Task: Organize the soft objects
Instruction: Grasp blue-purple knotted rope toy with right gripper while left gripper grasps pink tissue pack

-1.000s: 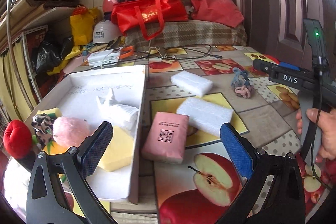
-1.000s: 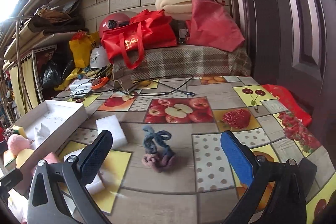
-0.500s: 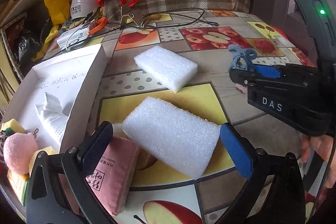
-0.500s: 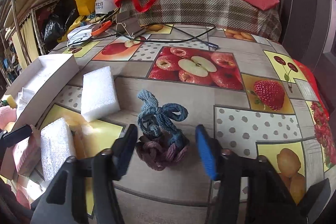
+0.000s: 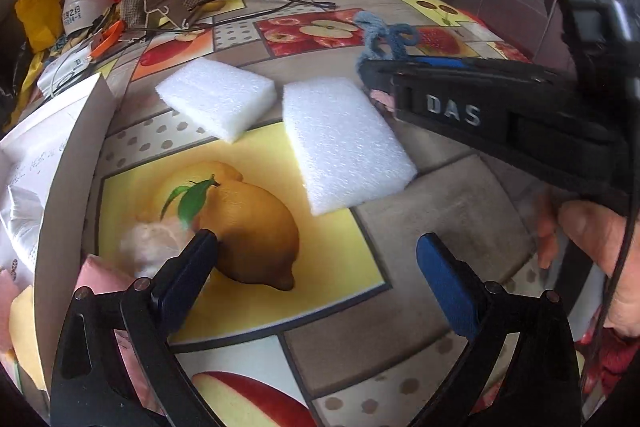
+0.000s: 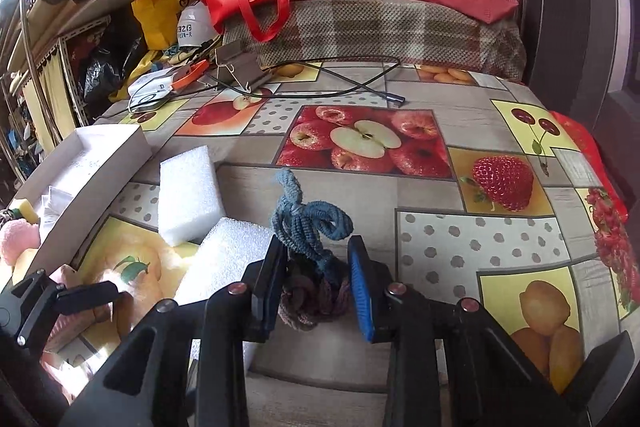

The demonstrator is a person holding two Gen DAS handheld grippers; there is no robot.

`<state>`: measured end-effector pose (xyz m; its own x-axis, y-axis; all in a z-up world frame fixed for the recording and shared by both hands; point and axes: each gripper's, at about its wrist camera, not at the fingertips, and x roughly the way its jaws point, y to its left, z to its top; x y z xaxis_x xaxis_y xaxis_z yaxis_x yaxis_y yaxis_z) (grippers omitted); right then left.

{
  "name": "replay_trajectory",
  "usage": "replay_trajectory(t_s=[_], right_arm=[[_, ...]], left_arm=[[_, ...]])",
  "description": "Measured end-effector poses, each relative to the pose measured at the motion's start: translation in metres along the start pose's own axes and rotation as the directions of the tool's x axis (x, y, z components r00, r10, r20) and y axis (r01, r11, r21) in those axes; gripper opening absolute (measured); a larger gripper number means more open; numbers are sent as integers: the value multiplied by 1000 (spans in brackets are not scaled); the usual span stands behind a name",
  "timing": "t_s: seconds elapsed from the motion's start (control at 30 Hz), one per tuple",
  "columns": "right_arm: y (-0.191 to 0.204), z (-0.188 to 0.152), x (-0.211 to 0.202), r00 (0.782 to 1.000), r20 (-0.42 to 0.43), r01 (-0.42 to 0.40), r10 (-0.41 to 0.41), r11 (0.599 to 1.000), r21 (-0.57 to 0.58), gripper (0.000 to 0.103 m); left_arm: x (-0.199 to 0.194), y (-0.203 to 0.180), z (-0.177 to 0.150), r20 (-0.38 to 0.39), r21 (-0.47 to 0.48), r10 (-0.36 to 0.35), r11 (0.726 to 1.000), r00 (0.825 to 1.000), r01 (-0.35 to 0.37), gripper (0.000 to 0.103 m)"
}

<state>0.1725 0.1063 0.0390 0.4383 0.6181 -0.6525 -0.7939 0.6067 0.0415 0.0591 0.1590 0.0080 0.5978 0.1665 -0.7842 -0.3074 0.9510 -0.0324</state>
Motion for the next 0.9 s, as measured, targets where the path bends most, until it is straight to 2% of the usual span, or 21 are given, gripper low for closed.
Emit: replay_trajectory(t_s=[0.1,0.2,0.3,0.37,0.5,0.6,0.67,0.77,0.9], right_arm=[[1,0,-2,1000,11,1,-1,1000,-4,31],[-1,0,-4,1000,19,-1,0,1000,7,31],[-4,0,-5,1000,29,5,-6,1000,24,31],[-4,0,-5,1000,26,6,-6,1000,22,31],[-5,0,-4,1000,17,8,-8,1000,23,31],[-7,-1,-6,1000,22,-3,2,999,35,31],[-8,-1,-5,1000,18,-8,7,999,41,31],[-7,-1,-3,1000,7,-9,8,999,44,32],[-8,0,-2,1000,5,-9,9,999,45,32]], left_arm=[[-11,-20,-11,11,38,-93,995,996,93,101],[-25,-23,-19,55,-8,-143,990,988,144,100],[-52,-3,-24,211,-83,-123,986,970,143,100],[-63,8,-21,253,-87,-42,994,966,66,100],[-64,34,-16,188,-117,19,993,982,3,100],[-61,47,-24,154,-141,83,988,985,-61,100],[-57,52,-31,136,-153,86,986,987,-65,100],[-57,47,-36,130,-118,111,988,985,-95,100],[-56,32,-41,121,-93,89,993,989,-78,100]])
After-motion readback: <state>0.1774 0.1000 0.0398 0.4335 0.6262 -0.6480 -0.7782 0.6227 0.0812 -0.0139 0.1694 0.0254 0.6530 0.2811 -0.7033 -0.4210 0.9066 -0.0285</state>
